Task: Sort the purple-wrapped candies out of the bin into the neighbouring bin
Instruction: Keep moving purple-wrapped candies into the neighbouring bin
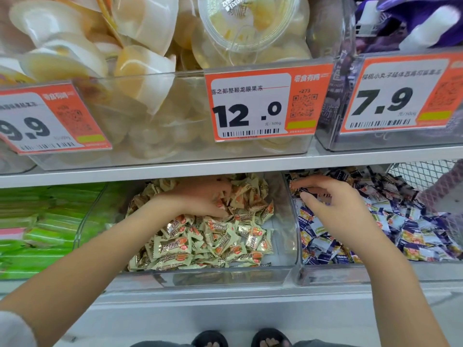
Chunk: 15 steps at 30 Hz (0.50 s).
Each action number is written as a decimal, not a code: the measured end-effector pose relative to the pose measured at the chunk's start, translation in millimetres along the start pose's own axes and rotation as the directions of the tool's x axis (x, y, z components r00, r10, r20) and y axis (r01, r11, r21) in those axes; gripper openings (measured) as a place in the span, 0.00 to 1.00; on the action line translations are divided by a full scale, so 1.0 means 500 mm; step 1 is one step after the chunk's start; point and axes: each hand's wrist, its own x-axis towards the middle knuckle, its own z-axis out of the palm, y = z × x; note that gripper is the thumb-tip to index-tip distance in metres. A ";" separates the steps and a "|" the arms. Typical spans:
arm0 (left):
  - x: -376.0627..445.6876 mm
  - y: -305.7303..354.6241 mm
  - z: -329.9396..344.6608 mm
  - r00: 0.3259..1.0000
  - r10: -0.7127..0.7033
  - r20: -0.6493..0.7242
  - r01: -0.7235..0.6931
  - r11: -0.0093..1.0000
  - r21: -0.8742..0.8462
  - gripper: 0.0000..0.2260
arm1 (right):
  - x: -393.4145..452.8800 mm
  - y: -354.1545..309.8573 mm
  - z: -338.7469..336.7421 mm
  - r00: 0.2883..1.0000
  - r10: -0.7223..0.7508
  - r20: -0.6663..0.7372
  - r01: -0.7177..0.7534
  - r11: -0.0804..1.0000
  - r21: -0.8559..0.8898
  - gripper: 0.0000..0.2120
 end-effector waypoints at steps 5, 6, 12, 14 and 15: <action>0.049 0.072 0.030 0.999 0.011 -0.051 -0.024 0.967 -0.252 0.35 | 0.006 -0.009 0.011 1.000 -0.003 -0.006 0.003 1.000 0.017 0.10; 0.068 0.088 0.038 0.998 0.037 -0.049 -0.047 0.972 -0.230 0.40 | 0.006 -0.011 0.012 1.000 -0.001 -0.005 0.001 1.000 0.021 0.11; 0.143 0.118 0.057 0.999 -0.037 -0.013 0.038 0.987 0.154 0.50 | 0.003 -0.012 0.010 1.000 0.001 -0.005 -0.001 0.999 0.035 0.11; 0.148 0.118 0.056 0.999 -0.001 -0.046 0.006 0.996 0.093 0.43 | 0.002 -0.012 0.007 1.000 0.006 0.001 -0.006 1.000 0.030 0.11; 0.145 0.119 0.056 0.997 0.035 -0.075 -0.027 0.994 0.106 0.39 | 0.001 -0.012 0.005 1.000 0.007 0.005 -0.007 1.000 0.027 0.11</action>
